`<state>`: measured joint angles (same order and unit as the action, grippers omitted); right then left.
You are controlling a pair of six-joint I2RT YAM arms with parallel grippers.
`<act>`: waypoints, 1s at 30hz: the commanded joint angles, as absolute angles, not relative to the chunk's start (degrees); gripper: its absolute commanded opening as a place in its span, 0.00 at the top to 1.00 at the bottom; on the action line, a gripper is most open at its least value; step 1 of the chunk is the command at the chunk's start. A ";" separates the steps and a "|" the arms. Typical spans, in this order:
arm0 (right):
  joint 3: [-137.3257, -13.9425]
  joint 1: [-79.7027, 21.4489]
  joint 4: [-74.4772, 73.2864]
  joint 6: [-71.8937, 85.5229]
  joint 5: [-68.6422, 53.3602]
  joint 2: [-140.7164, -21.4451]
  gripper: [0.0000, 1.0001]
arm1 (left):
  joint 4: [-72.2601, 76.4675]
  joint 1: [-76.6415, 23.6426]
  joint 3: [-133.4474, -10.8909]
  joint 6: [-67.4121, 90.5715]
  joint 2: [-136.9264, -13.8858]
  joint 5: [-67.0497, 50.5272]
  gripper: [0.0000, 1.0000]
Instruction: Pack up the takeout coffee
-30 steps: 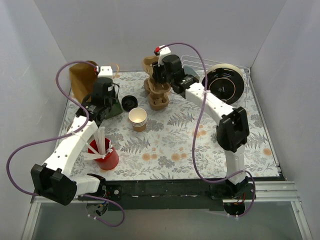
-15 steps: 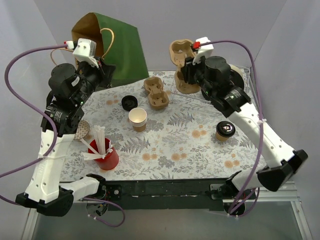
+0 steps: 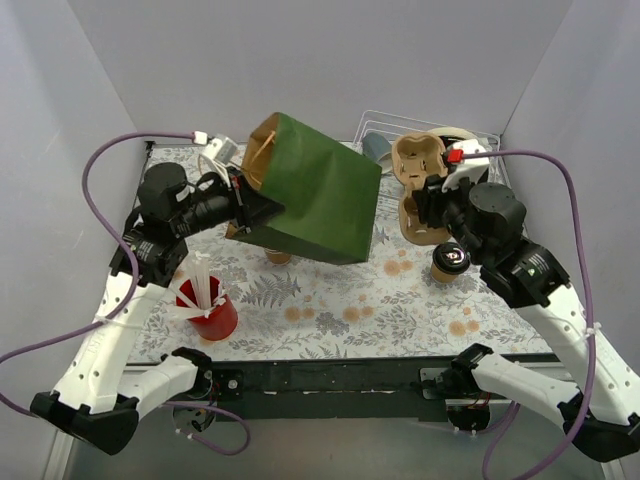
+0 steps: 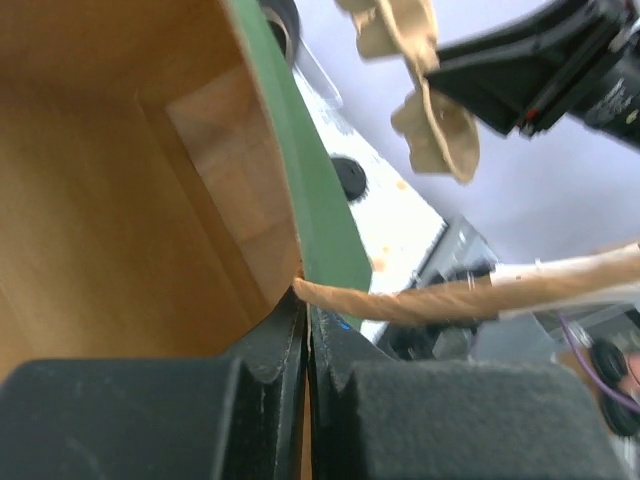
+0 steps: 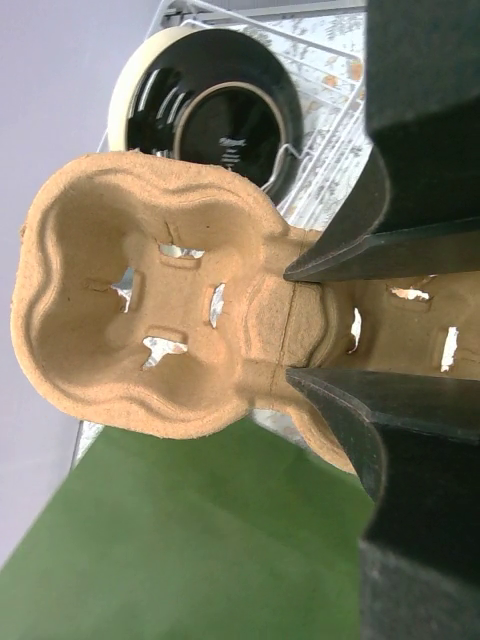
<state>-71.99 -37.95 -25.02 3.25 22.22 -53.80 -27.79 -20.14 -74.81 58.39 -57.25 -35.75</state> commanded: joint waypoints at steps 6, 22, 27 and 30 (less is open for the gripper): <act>-67.06 -37.97 -30.49 6.06 26.54 -44.04 0.69 | -32.41 -38.12 -73.73 54.66 -64.59 -19.02 1.00; -67.06 -37.97 -35.59 7.47 27.16 -37.62 0.69 | -30.50 -55.63 -75.94 43.67 -75.22 5.09 1.00; -66.63 -37.97 -35.60 6.95 26.90 -36.92 0.69 | -32.96 -57.21 -76.11 44.13 -80.24 8.43 0.98; -65.40 -37.97 -34.19 4.85 27.95 -36.83 0.70 | -33.49 -58.09 -76.90 41.93 -82.09 12.82 0.98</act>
<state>-66.54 -37.95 -37.21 6.87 26.87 -37.69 -30.87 -57.04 -74.76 45.01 -80.84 5.39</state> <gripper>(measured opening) 0.418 0.018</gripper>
